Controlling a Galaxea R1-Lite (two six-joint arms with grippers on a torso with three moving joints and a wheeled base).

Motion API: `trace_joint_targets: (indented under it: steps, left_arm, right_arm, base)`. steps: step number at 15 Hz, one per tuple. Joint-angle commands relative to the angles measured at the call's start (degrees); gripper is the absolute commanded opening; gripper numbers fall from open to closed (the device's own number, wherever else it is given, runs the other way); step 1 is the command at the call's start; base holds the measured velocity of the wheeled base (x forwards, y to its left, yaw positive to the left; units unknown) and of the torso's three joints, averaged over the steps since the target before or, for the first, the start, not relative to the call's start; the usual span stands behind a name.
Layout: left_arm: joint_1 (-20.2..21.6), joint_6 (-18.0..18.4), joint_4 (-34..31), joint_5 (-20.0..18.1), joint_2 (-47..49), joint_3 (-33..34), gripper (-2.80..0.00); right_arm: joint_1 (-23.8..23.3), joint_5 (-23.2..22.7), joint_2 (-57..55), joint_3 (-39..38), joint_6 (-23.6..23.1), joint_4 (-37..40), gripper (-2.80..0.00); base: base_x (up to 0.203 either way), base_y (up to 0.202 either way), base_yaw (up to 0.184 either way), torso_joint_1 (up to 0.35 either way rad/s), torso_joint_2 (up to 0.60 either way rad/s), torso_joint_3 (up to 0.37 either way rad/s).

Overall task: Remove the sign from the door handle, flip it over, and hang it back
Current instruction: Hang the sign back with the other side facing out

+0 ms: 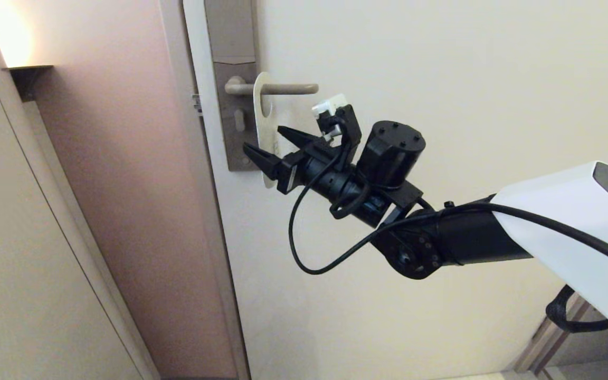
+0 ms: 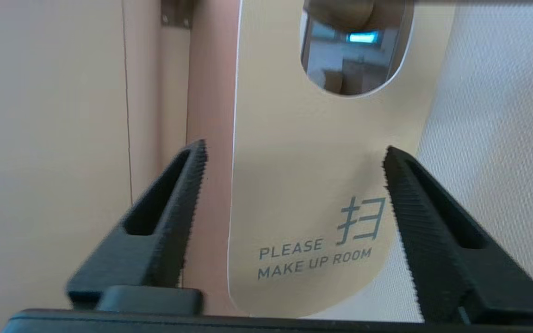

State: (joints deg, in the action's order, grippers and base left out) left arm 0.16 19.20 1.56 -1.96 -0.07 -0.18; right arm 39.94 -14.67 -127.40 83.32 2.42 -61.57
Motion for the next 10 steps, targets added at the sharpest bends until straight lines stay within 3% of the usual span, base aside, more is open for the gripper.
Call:
trace_joint_targets:
  steps: [1, 10]
  left_arm:
    - [0.02, 0.14, 0.02, -0.05, 0.07, 0.01, -2.80]
    - [0.02, -0.13, 0.02, -0.15, 0.07, 0.01, -2.80]
  right_arm:
    - [0.05, -0.10, -0.49, 0.17, 0.04, -0.90, 0.00]
    - [-0.03, -0.10, 1.89, 1.58, -0.04, -1.98, 0.00]
  base:
    - [0.000, 0.000, 0.000, 0.000, 0.00, 0.000]
    - [0.000, 0.000, 0.000, 0.000, 0.00, 0.000]
